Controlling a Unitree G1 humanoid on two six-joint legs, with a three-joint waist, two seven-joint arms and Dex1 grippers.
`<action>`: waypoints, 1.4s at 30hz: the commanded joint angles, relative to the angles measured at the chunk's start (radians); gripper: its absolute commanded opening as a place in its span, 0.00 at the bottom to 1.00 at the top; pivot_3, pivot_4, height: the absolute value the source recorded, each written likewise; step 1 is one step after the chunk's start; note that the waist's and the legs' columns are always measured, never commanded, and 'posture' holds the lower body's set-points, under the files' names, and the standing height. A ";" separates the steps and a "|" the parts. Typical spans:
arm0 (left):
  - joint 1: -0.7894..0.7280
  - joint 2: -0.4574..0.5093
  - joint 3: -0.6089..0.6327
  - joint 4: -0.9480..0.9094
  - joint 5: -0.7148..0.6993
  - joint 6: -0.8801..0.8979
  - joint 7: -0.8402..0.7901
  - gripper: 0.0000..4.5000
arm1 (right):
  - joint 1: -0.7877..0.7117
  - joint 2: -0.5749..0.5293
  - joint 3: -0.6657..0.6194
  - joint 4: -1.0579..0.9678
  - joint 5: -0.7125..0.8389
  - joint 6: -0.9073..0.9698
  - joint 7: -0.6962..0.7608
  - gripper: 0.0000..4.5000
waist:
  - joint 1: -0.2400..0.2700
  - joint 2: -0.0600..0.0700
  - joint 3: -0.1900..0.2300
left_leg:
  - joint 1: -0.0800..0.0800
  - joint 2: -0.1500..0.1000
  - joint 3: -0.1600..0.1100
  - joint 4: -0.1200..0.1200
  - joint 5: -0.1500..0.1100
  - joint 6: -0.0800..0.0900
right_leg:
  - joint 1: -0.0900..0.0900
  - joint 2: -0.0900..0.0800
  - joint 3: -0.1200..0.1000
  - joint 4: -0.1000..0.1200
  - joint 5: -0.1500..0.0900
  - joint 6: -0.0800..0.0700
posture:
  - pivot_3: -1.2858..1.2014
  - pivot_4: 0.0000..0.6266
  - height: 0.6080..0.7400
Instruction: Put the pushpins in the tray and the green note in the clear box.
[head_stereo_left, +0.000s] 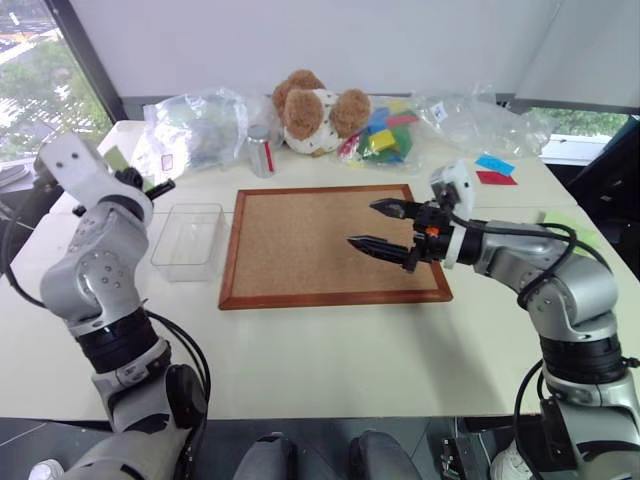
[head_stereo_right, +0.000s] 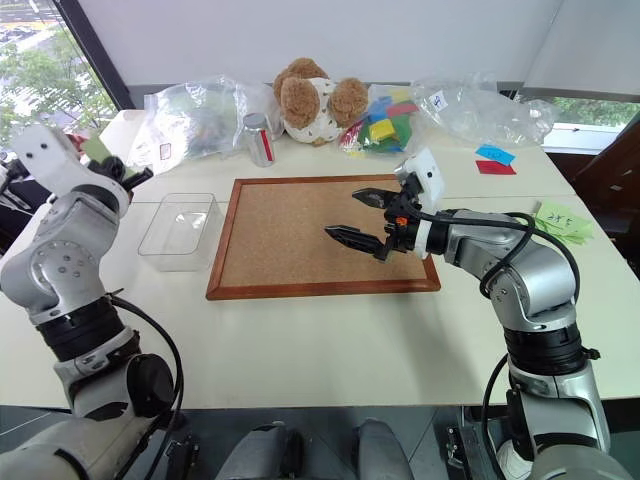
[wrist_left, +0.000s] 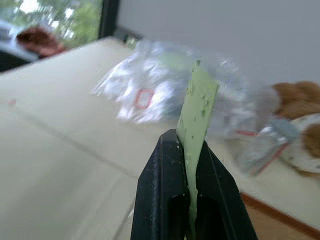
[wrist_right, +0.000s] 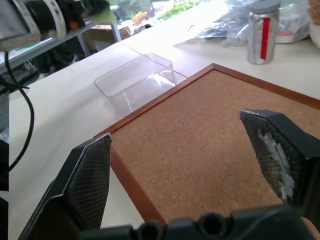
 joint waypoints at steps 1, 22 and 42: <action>0.016 0.009 0.012 0.075 -0.057 0.059 -0.054 0.00 | -0.018 -0.005 -0.015 -0.011 -0.003 -0.028 0.000 0.99 | 0.000 0.000 0.000 | 0.000 0.000 0.000 0.000 0.000 0.000 | 0.000 0.000 0.000 0.000 0.000 0.000 | 0.52 0.24 1.00; -0.013 0.172 -0.045 0.081 -0.172 0.307 -0.248 0.99 | 0.071 -0.050 -0.063 -0.082 0.005 -0.019 -0.040 1.00 | -0.006 -0.002 0.000 | 0.000 0.000 0.000 -0.001 0.000 0.000 | -0.001 0.000 0.000 0.000 0.000 0.000 | 0.52 0.24 1.00; 0.403 0.610 -0.307 -0.373 -0.425 0.121 -1.095 0.99 | 0.367 -0.306 -0.320 -0.218 0.125 0.065 0.061 1.00 | -0.010 -0.001 0.000 | 0.002 0.001 0.000 -0.002 0.000 -0.001 | 0.002 0.000 0.001 -0.001 0.000 -0.001 | 0.52 0.24 1.00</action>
